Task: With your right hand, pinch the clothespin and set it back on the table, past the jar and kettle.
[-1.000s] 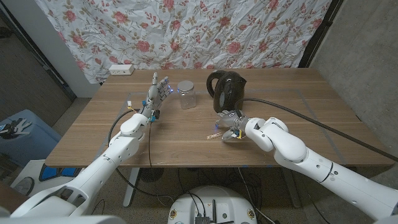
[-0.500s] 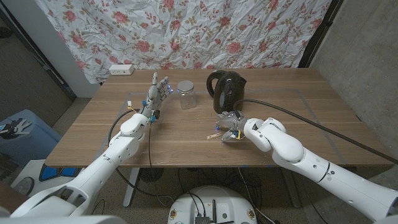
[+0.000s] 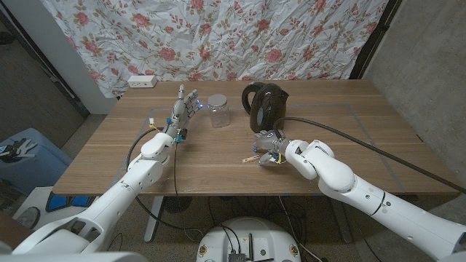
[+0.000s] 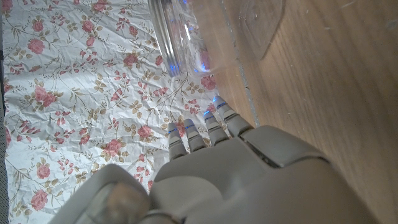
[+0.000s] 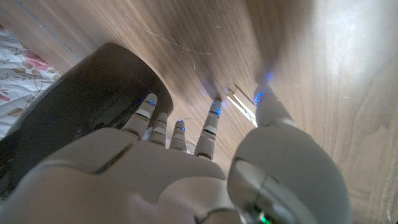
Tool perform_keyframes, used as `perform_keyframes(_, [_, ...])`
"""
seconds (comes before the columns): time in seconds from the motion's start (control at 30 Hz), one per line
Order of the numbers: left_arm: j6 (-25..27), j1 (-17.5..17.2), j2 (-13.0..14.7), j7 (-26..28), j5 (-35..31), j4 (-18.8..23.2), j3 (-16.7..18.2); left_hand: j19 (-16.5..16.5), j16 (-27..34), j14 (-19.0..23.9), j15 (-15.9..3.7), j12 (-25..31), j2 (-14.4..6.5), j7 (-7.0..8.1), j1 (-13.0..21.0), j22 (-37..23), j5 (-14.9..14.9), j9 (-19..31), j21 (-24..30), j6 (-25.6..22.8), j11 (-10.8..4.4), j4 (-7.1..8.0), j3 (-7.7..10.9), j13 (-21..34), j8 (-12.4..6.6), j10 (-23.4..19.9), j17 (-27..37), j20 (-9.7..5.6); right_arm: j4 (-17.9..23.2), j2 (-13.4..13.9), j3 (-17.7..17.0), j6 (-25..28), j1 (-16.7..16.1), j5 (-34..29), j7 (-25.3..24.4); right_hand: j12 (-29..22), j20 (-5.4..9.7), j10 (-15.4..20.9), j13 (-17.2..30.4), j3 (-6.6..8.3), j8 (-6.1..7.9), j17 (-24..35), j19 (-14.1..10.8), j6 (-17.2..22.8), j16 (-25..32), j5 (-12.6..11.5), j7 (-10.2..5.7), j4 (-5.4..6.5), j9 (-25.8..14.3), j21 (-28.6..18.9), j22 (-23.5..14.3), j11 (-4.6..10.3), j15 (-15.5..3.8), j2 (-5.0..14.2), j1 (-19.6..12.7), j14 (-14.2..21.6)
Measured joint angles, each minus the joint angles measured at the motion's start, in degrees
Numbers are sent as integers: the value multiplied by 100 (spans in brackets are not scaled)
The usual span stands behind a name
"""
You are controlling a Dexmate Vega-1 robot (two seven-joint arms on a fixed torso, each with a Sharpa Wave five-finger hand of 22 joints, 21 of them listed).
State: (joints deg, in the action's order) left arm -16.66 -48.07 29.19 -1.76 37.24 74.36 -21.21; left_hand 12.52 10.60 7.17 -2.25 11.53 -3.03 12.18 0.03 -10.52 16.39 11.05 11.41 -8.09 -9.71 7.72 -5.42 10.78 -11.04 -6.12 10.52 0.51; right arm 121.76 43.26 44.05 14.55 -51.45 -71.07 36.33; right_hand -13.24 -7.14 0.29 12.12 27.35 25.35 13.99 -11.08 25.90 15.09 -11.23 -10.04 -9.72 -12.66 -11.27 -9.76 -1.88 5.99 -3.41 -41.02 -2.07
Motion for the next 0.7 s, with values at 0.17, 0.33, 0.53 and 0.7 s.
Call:
perform_keyframes(0.17, [0,-1,0,0,0,0,0,0,0,0,0,0,0,0,0,0,0,0,0,0,0,0,0,0,0,0,0,0,-26,7,0,-8,-37,0,-169,-33,38,117,0,-24,129,0,-120,293,19,43,-60,-24,0,0,0,37,-56,-35,-109,119])
perform_keyframes(0.33, [0,-2,1,-1,0,0,0,0,0,0,0,0,0,0,0,0,0,0,0,0,0,0,0,0,0,0,0,0,-36,21,0,-37,-61,12,-371,-33,74,210,0,-24,204,0,-199,457,84,65,-99,-24,1,-45,0,67,-110,10,-183,200])
perform_keyframes(0.53, [1,-2,1,-1,0,0,0,0,0,0,0,0,0,0,0,0,0,0,0,0,0,0,0,0,0,0,0,0,-81,60,-16,-59,-122,46,-546,-33,101,291,-15,-24,305,2,-305,626,86,86,-135,-24,3,-45,1,86,-142,-13,-250,244])
perform_keyframes(0.7, [1,-2,1,-1,0,0,0,0,0,0,0,0,0,0,0,0,0,0,0,0,0,0,0,0,0,0,0,0,-128,70,-19,-76,-129,66,-681,-55,141,395,-15,-24,416,27,-346,844,117,86,-184,-24,-17,-45,1,147,-204,-27,-386,310])
